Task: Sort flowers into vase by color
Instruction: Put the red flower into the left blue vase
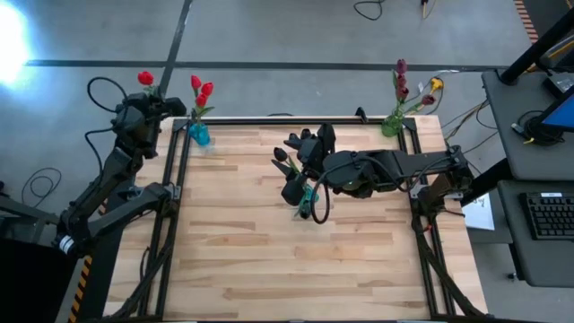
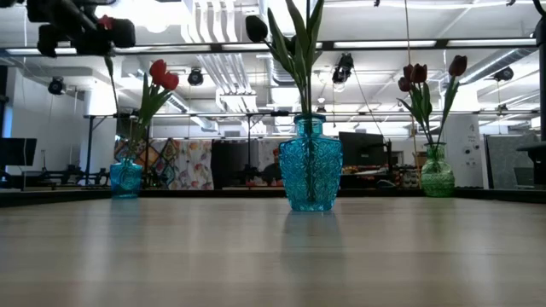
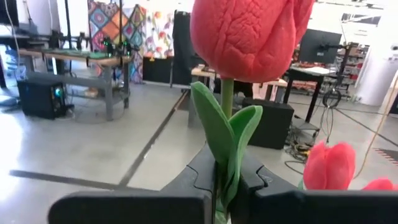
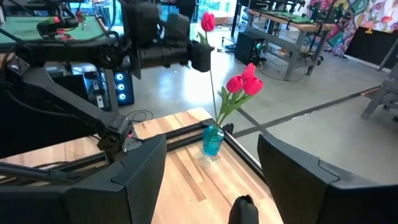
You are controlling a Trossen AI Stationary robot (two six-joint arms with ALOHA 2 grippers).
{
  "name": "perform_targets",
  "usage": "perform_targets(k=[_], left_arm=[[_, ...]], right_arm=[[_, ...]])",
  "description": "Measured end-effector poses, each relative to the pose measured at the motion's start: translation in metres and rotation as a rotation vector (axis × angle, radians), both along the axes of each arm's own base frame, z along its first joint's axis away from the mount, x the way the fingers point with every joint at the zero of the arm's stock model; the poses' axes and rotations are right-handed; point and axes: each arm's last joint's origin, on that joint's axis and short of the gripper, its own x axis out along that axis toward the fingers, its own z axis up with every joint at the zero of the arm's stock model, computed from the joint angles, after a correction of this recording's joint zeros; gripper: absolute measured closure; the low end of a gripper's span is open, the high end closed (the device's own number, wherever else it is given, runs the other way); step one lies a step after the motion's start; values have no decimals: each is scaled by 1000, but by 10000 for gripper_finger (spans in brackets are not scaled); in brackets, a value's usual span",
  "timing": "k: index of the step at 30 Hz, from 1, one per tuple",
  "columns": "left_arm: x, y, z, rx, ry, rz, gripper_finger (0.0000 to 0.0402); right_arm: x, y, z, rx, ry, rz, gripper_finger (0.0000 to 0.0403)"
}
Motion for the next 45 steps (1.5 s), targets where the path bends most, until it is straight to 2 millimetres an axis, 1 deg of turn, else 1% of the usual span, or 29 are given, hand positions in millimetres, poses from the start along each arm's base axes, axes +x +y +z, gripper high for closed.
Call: perform_targets(k=[2,5,11,16,28,33,35,38,41,45], left_arm=[[-1,-2,7,2,9,1,401],[-2,-3,7,-35,-1,-1,401],[2,-2,-2,-68,-23,-43,401],[6,3,-8,-95,-2,-42,401],[14,14,-31,-181,29,-41,401],[17,18,-39,-247,66,-38,399],[19,20,-41,-267,55,-67,388],[22,22,-43,-281,22,-111,358],[22,23,-44,-288,21,-102,316],[21,22,-39,-309,35,-95,258]], right_arm=[[0,0,-1,4,8,-2,157],[0,-1,-2,11,10,-6,159],[0,-1,-2,-1,20,-4,160],[0,-1,-4,-4,38,-4,161],[0,-1,-4,5,34,-6,161],[0,-1,-5,5,34,-6,161],[0,-1,-4,5,34,-6,161],[0,-1,-4,5,34,-6,159],[0,-1,-4,12,30,-8,150],[-1,-1,-6,35,32,-15,133]])
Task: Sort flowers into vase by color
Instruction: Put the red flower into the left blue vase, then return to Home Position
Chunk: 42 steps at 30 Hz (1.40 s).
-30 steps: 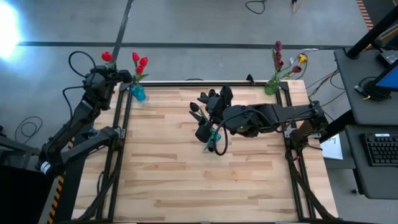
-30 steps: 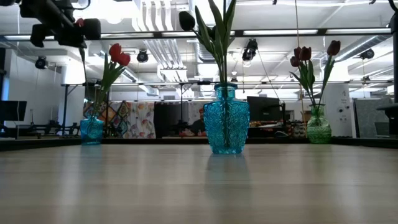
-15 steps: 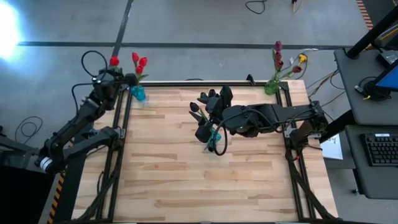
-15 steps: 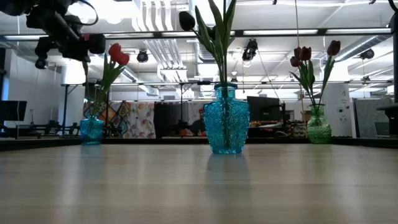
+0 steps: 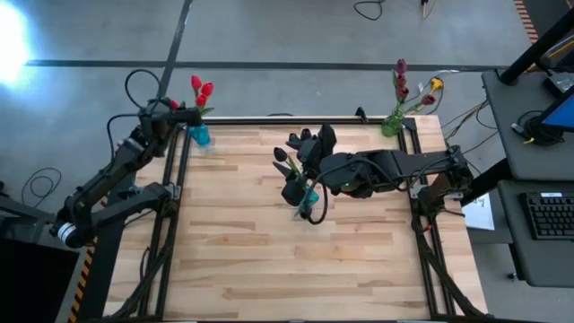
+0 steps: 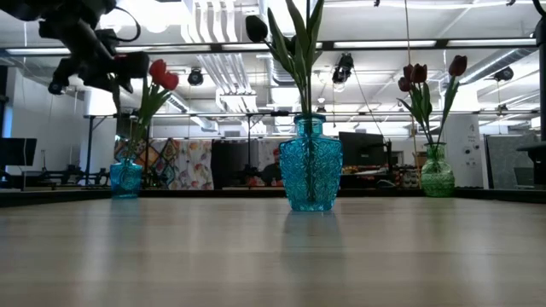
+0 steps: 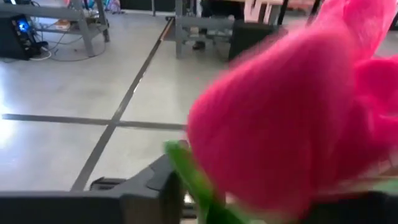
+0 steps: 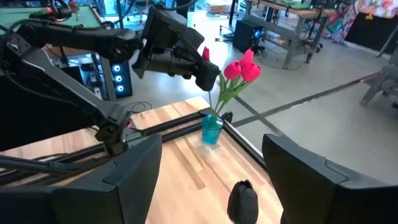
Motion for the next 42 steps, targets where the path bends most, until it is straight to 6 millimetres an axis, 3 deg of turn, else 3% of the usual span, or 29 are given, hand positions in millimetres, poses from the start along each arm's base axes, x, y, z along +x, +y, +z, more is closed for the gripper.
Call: perform_targets(k=[7,19,27,33,42], left_arm=[[-3,-7,16,-102,86,-52,188],[-1,-7,34,-270,115,-80,165],[3,-3,43,-435,122,-80,104],[-5,-17,52,-449,91,-104,59],[-15,-39,55,-474,0,-181,46]], right_arm=[[-1,0,-3,53,1,-20,107],[-3,8,-5,116,-11,-12,88],[-3,8,-5,156,-34,-26,87],[-4,9,-5,156,-34,-24,87],[-6,8,-3,156,-35,-24,87]])
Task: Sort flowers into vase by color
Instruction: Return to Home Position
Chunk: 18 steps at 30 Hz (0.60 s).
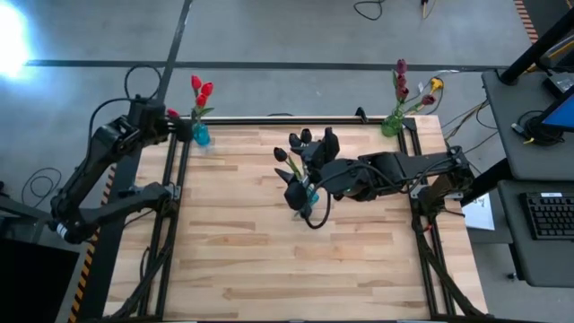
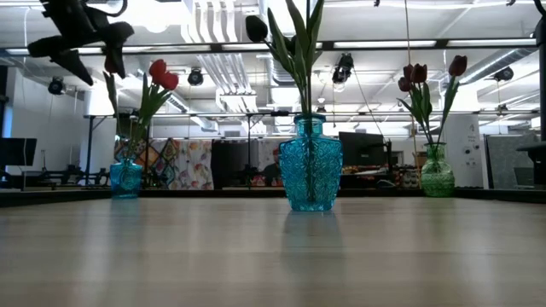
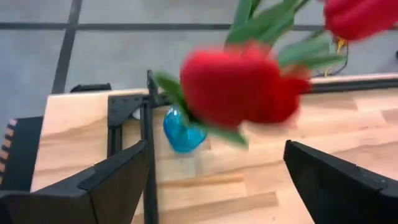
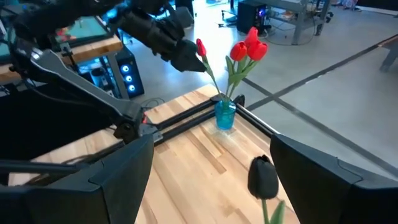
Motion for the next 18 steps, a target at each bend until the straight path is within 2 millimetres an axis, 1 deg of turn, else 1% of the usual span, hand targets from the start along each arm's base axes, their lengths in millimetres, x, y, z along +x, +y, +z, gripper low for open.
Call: perform_targets(k=[4,7,10,15,18], left_arm=[[-7,-9,-4,-22,31,57,46],[-11,-16,-6,-36,9,68,47],[-12,-23,-12,-68,-48,16,47],[-13,-39,-30,-150,-164,-117,47],[-17,-53,-41,-174,-250,-158,47]], right_arm=[[-2,0,-4,-9,50,0,88],[-6,4,-9,10,87,-3,91],[-9,10,-13,17,120,6,97],[-14,24,-14,3,137,51,108],[-18,33,-16,-61,192,104,113]])
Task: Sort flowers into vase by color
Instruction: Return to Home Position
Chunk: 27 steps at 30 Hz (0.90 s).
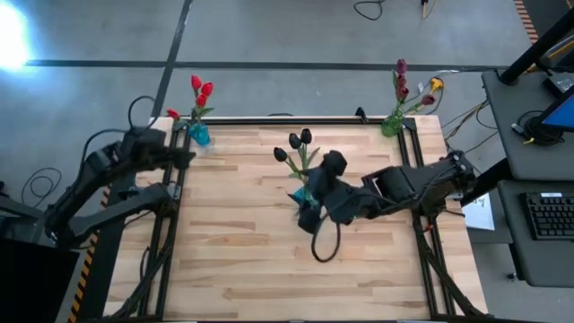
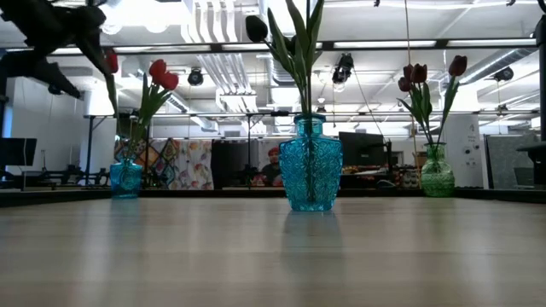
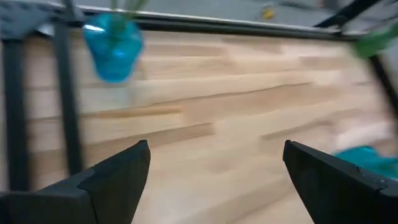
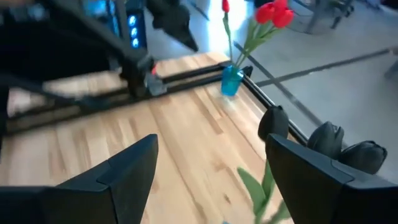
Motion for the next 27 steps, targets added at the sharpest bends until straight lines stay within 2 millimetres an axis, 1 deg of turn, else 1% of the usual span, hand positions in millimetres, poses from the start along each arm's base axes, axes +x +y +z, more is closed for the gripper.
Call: perform_targets(k=[4,6,9,12,14,21,24,27], left_arm=[[-1,-11,-11,36,-168,-61,47],[3,-13,-15,64,-267,-117,47],[11,-17,-22,48,-400,-244,48],[19,-22,-32,27,-437,-354,53],[25,-25,-37,43,-455,-416,60],[55,-35,-41,203,-653,-647,83],[62,-38,-42,260,-700,-694,94],[64,-39,-43,297,-704,-711,105]], right_arm=[[-5,8,-4,-72,79,67,122],[-7,8,-6,-86,106,76,128],[-9,7,-6,-102,129,85,140],[-12,5,-3,-100,126,84,159],[-15,6,-1,-94,119,91,173],[-34,7,12,-68,103,192,232],[-45,2,18,-88,85,210,264],[-54,-2,22,-98,26,238,297]])
